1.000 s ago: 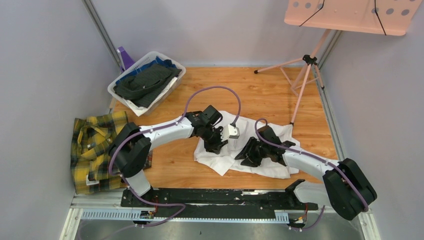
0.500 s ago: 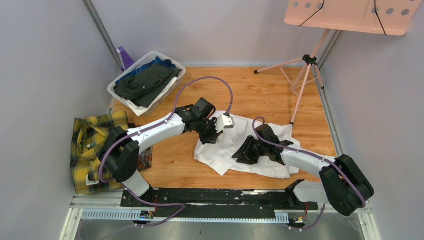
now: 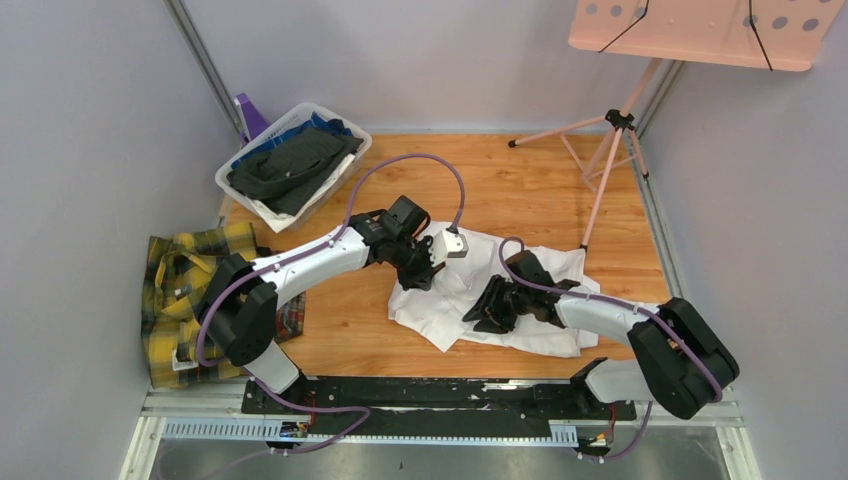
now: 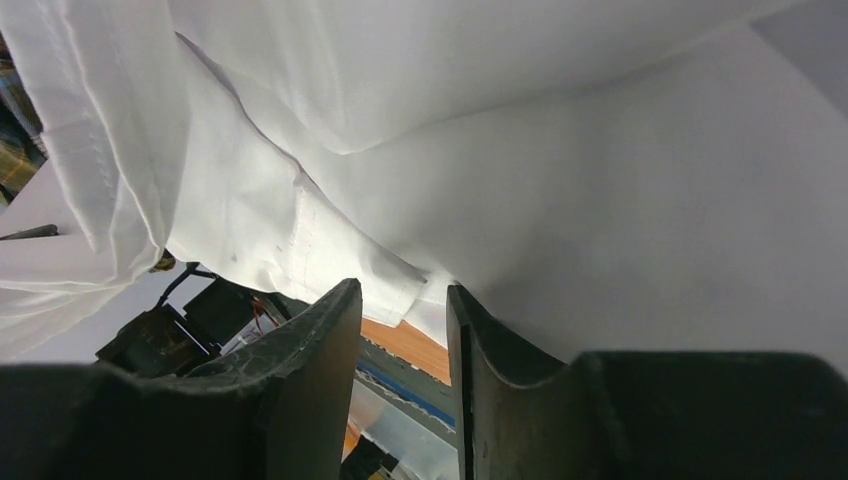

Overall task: Fold and stack the long sleeve shirts
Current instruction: Fold the shirt at the center of the board.

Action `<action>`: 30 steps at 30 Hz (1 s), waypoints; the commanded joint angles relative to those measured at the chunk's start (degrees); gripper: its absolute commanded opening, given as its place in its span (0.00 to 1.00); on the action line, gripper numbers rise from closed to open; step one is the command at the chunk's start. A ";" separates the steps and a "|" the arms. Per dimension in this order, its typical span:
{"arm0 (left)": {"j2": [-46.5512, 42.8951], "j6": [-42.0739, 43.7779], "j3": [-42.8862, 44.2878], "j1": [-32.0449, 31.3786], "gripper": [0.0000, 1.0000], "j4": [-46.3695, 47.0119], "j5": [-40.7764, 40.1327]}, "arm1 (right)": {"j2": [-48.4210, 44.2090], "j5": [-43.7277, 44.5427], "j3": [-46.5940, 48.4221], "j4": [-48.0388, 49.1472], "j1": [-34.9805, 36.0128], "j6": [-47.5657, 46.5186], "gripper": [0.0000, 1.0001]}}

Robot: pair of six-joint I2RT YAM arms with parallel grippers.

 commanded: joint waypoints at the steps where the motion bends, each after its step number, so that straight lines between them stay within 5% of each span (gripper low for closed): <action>1: -2.23 0.50 0.60 -0.04 0.11 -0.70 1.48 | -3.62 2.19 1.41 -3.41 0.27 -2.01 0.39; 16: -2.32 1.56 1.15 -0.04 0.11 -1.74 1.17 | 3.16 -0.59 0.41 6.65 0.94 1.04 0.34; 30: -2.03 2.35 1.46 -0.04 0.11 -2.86 0.37 | 0.34 -2.09 -0.61 9.95 1.34 3.52 0.21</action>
